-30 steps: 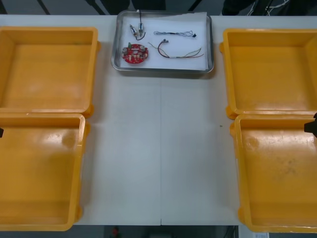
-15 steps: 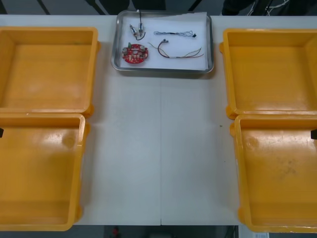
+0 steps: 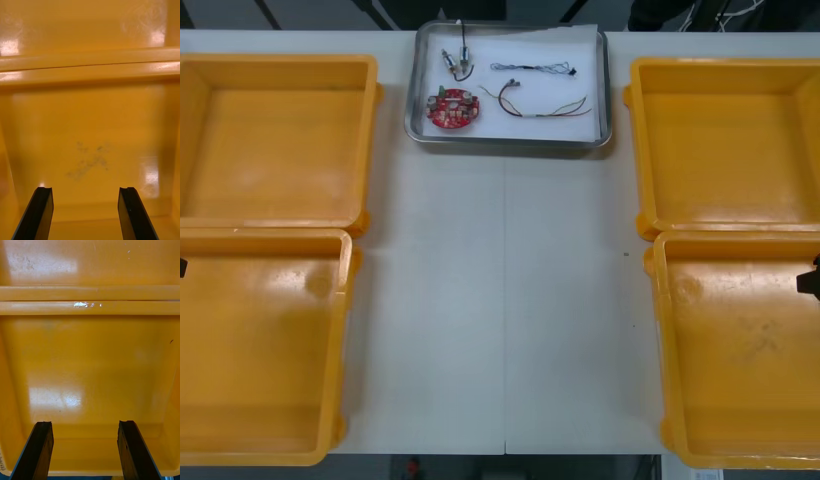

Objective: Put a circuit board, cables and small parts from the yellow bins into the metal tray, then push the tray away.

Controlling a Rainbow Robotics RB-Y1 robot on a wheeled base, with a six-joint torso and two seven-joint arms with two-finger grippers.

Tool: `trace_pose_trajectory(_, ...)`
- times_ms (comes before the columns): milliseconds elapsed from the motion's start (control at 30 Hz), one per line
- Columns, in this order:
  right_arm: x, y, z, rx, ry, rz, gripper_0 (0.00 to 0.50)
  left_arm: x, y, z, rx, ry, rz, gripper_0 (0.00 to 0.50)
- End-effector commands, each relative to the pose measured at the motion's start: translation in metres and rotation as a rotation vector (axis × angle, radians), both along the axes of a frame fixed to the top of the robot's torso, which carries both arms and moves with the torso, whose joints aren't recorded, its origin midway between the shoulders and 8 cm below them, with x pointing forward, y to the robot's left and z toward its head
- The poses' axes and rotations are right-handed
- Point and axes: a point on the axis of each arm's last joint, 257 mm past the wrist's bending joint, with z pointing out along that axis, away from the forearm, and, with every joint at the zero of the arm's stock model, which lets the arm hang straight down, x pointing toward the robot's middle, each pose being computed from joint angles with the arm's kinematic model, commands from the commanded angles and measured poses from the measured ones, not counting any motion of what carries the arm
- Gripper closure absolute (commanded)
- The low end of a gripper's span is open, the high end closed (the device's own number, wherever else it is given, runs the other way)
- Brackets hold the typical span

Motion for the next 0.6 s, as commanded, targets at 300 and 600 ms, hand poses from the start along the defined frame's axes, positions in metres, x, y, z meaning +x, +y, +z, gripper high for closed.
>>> trace_pose_trajectory(300,-0.008,0.0008,-0.0053,0.011,0.018,0.007,0.0,-0.0025,0.007,0.0086,0.029,-0.022,-0.009,0.0)
trace_pose_trajectory(600,-0.008,0.0008,-0.0053,0.011,0.018,0.007,0.0,-0.0025,0.007,0.0086,0.029,-0.022,-0.009,0.0)
